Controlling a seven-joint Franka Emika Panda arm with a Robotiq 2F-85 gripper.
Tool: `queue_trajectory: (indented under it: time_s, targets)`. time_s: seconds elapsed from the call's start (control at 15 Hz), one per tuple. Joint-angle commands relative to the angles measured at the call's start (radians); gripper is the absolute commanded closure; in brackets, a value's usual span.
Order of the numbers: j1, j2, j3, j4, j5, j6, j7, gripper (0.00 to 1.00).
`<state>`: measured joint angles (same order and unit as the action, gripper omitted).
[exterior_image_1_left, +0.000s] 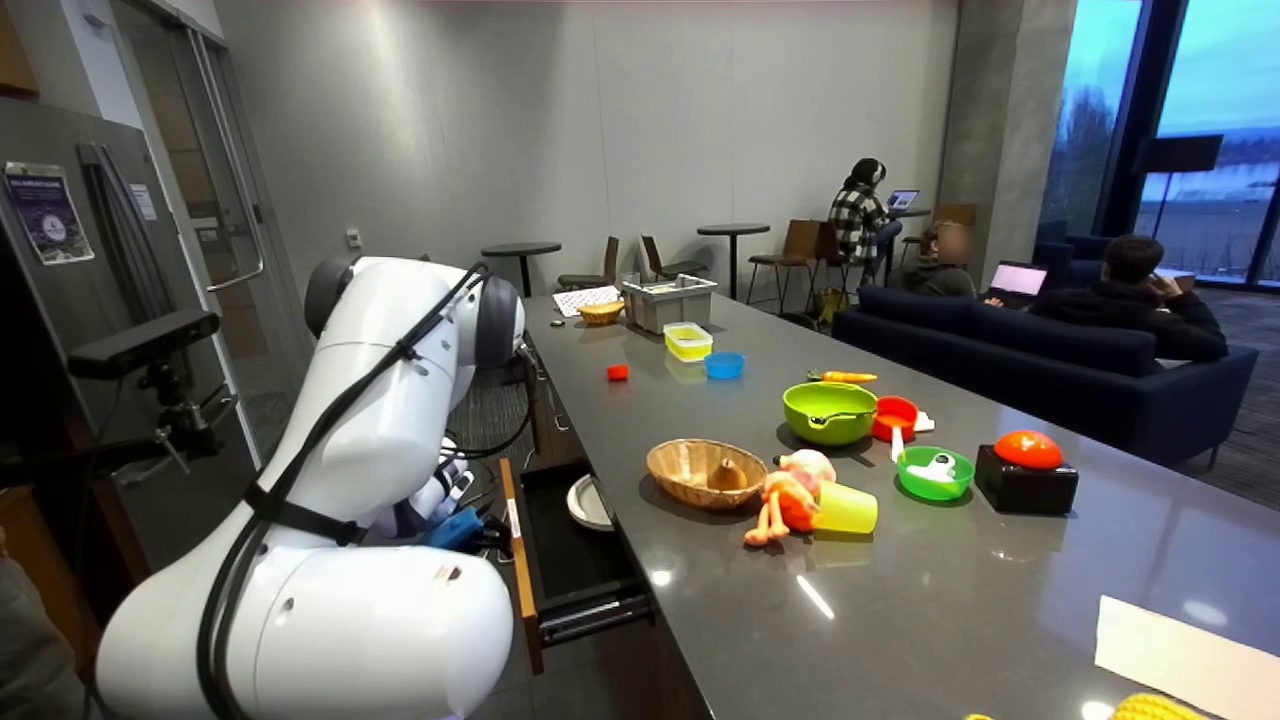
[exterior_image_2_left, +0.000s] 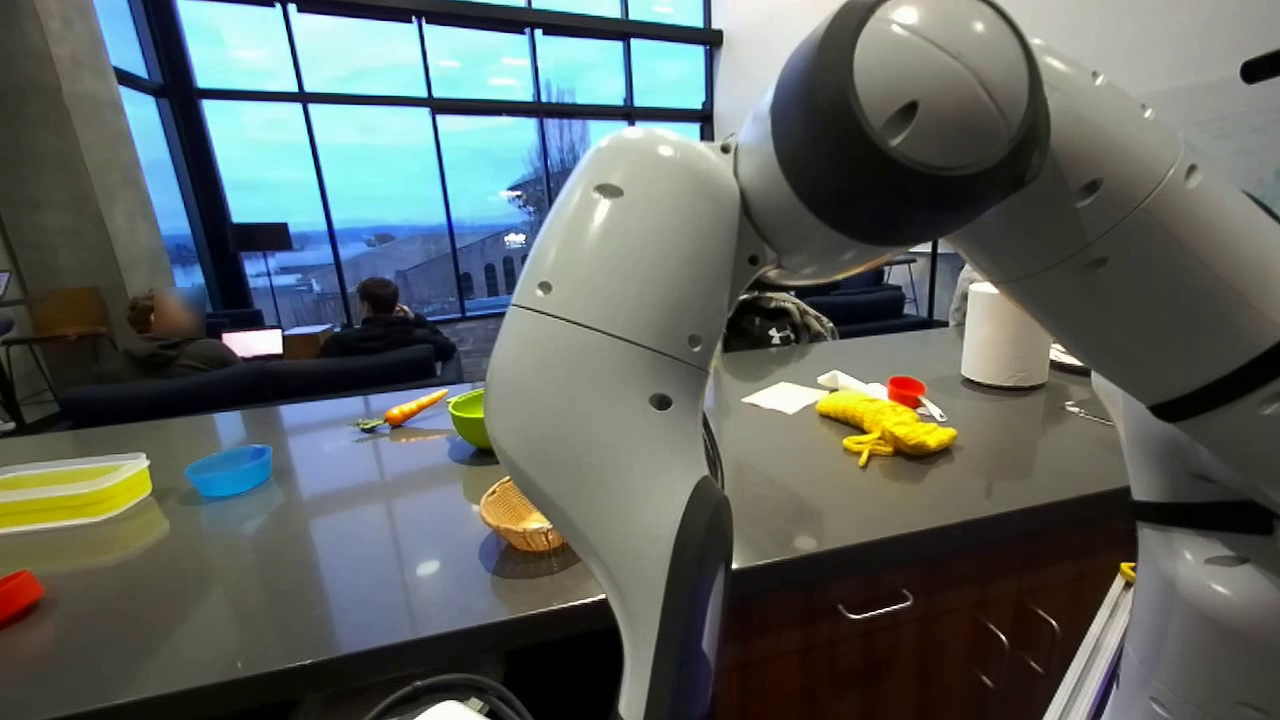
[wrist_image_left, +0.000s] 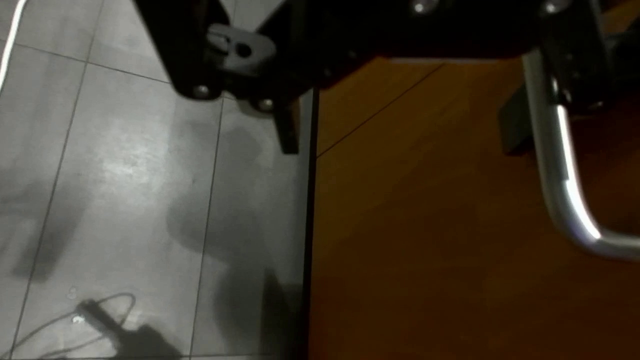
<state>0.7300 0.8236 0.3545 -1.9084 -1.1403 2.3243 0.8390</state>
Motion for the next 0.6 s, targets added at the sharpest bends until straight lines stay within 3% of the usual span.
queue_trajectory:
  time_s: [0.0, 0.13, 0.53]
  targets:
    - [0.088, 0.067, -0.065, 0.066, 0.052, -0.144, -0.019, 0.00]
    - [0.119, 0.086, -0.080, 0.099, 0.064, -0.207, -0.010, 0.00]
    - [0.152, 0.106, -0.107, 0.144, 0.122, -0.232, -0.020, 0.00]
